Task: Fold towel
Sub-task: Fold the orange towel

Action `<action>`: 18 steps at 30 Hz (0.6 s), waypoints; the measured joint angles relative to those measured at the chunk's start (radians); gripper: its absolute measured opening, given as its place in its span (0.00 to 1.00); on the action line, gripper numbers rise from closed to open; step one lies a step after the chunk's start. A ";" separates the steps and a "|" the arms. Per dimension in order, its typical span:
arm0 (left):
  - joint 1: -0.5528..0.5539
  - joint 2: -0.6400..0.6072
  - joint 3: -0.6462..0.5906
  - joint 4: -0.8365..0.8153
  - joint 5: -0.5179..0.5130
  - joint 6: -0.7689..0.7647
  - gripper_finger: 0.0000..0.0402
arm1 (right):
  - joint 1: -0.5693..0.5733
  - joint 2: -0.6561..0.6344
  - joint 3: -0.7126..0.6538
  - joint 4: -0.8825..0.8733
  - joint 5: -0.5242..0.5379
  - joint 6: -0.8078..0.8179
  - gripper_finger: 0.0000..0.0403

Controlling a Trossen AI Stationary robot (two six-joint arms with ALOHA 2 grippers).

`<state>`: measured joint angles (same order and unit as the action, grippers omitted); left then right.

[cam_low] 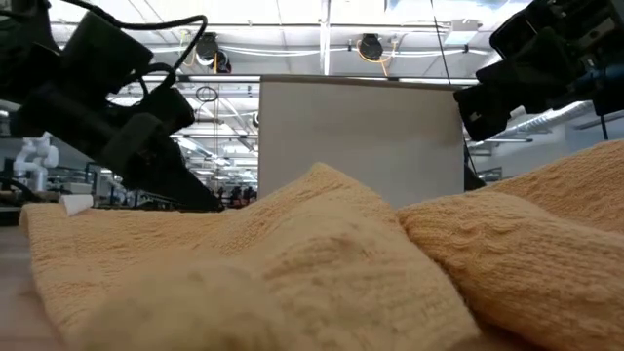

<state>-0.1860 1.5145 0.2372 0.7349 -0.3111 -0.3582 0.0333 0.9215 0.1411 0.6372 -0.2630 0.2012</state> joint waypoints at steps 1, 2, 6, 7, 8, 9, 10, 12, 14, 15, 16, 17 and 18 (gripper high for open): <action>0.009 0.006 0.002 0.008 0.025 0.004 0.18 | 0.004 0.000 0.000 0.005 0.000 -0.001 0.38; 0.018 0.013 0.004 0.019 0.055 0.010 0.18 | 0.007 0.000 0.000 0.008 0.000 -0.003 0.38; 0.044 0.057 0.037 0.035 0.109 0.026 0.18 | 0.015 0.000 0.001 0.020 0.000 -0.008 0.38; 0.051 0.071 0.047 0.035 0.112 0.027 0.18 | 0.015 0.000 0.001 0.025 0.000 -0.008 0.38; 0.058 0.087 0.056 0.035 0.115 0.027 0.18 | 0.015 0.000 0.001 0.029 0.000 -0.007 0.38; 0.066 0.105 0.065 0.035 0.123 0.027 0.18 | 0.015 0.000 0.001 0.033 0.000 -0.007 0.38; 0.073 0.124 0.073 0.035 0.129 0.027 0.18 | 0.015 0.000 0.002 0.034 0.000 -0.007 0.38; 0.087 0.158 0.081 0.034 0.131 0.027 0.18 | 0.015 0.000 0.002 0.035 0.000 -0.006 0.38; 0.093 0.179 0.090 0.046 0.128 0.032 0.18 | 0.015 0.000 0.002 0.036 0.000 -0.006 0.38; 0.094 0.185 0.090 0.055 0.128 0.035 0.18 | 0.015 0.000 0.002 0.036 0.000 -0.006 0.38; 0.094 0.188 0.090 0.059 0.127 0.038 0.18 | 0.015 0.000 0.002 0.036 0.000 -0.006 0.38; 0.094 0.188 0.090 0.060 0.125 0.049 0.18 | 0.015 0.000 0.002 0.036 0.000 -0.006 0.38; 0.094 0.188 0.090 0.061 0.124 0.053 0.18 | 0.015 0.000 0.002 0.036 0.000 -0.006 0.38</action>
<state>-0.0917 1.7023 0.3271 0.7959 -0.1869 -0.3050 0.0483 0.9215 0.1429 0.6735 -0.2630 0.1951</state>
